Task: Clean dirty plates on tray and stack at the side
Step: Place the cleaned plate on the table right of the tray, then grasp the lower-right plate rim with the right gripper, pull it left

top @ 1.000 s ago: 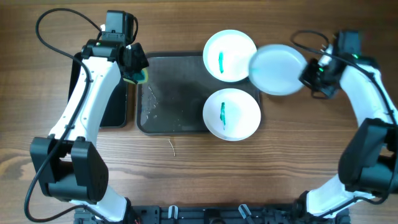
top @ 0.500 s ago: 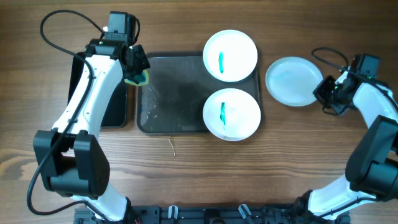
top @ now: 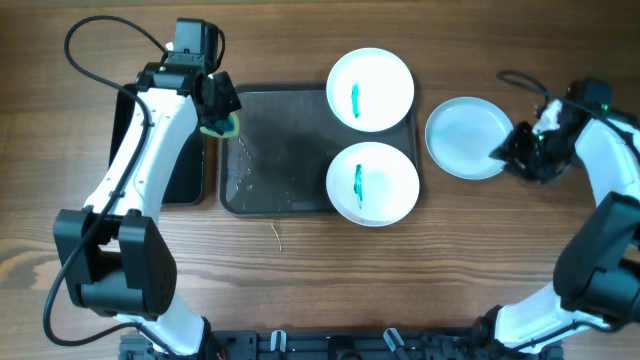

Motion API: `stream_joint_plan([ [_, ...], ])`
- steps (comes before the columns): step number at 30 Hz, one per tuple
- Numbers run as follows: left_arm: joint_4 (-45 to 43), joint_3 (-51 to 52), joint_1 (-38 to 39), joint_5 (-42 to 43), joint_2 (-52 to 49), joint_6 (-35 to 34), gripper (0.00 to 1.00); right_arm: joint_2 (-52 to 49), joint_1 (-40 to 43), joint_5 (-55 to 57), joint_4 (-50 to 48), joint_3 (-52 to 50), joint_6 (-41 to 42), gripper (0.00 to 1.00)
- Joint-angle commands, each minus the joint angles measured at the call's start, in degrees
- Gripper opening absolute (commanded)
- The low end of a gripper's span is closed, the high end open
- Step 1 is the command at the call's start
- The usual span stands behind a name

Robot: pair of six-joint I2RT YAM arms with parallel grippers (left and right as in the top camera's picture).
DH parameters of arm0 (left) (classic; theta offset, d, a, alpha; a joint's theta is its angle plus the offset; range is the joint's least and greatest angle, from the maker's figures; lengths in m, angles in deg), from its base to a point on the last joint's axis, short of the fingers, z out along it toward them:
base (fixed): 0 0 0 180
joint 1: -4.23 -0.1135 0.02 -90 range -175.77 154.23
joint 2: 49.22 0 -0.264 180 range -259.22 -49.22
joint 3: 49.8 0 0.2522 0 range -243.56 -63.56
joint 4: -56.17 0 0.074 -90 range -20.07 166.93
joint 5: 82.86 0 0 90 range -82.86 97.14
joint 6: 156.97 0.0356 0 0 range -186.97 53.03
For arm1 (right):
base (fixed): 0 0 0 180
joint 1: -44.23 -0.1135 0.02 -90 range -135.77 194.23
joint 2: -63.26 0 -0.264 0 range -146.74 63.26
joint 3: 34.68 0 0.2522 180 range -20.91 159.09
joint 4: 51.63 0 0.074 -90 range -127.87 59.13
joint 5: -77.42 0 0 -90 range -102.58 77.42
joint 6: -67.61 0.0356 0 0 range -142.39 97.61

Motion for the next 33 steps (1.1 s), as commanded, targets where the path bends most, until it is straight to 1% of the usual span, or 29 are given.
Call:
stream_joint_plan([
  [1,-0.37,-0.09,0.31,0.09,-0.17,0.52,0.04,2.36,-5.51,-8.04,3.87,1.11,-6.86,0.36],
  [5,-0.61,-0.09,0.31,0.09,-0.17,0.52,0.04,2.34,-11.91,-7.69,4.44,-1.53,-6.95,0.36],
  [6,-0.70,-0.09,0.31,0.09,-0.17,0.52,0.04,2.34,-13.49,-6.45,4.13,-2.47,-5.95,0.34],
  [9,-0.72,-0.09,0.31,0.09,-0.17,0.52,0.04,2.34,-17.33,1.03,2.21,-5.14,0.48,0.32],
  [11,-0.76,-0.09,0.31,0.11,-0.17,0.52,0.04,2.34,-20.13,4.20,-0.46,-7.34,2.03,0.31],
  [17,-0.79,-0.09,0.31,0.09,-0.17,0.52,0.04,2.34,-25.70,4.28,-8.35,-11.23,1.46,0.31],
  [22,-0.76,-0.09,0.31,0.11,-0.17,0.52,0.04,2.23,-27.98,4.68,-10.56,-12.70,1.99,0.31],
  [25,-0.76,-0.09,0.31,0.09,-0.17,0.52,0.04,1.86,-28.09,4.98,-10.10,-12.85,2.01,0.27],
  [27,-0.76,-0.09,0.31,0.11,-0.17,0.52,0.04,1.86,-28.09,4.96,-10.03,-12.85,2.01,0.22],
  [28,-0.74,-0.09,0.31,0.11,-0.17,0.55,0.04,1.86,-28.09,4.96,-10.05,-12.85,2.03,0.18],
  [29,-0.76,-0.09,0.31,0.09,-0.17,0.52,0.04,1.86,-28.09,4.94,-10.10,-12.85,2.10,0.11],
  [30,-0.74,-0.09,0.31,0.09,-0.17,0.55,0.04,1.86,-28.20,4.94,-10.12,-12.85,2.47,0.07],
  [31,-0.74,-0.09,0.31,0.09,-0.17,0.52,0.04,1.88,-28.37,4.74,-10.19,-12.83,2.62,0.04],
  [33,-0.76,-0.09,0.31,0.09,-0.17,0.52,0.04,1.88,-29.18,2.93,-11.06,-12.83,3.39,0.04],
])
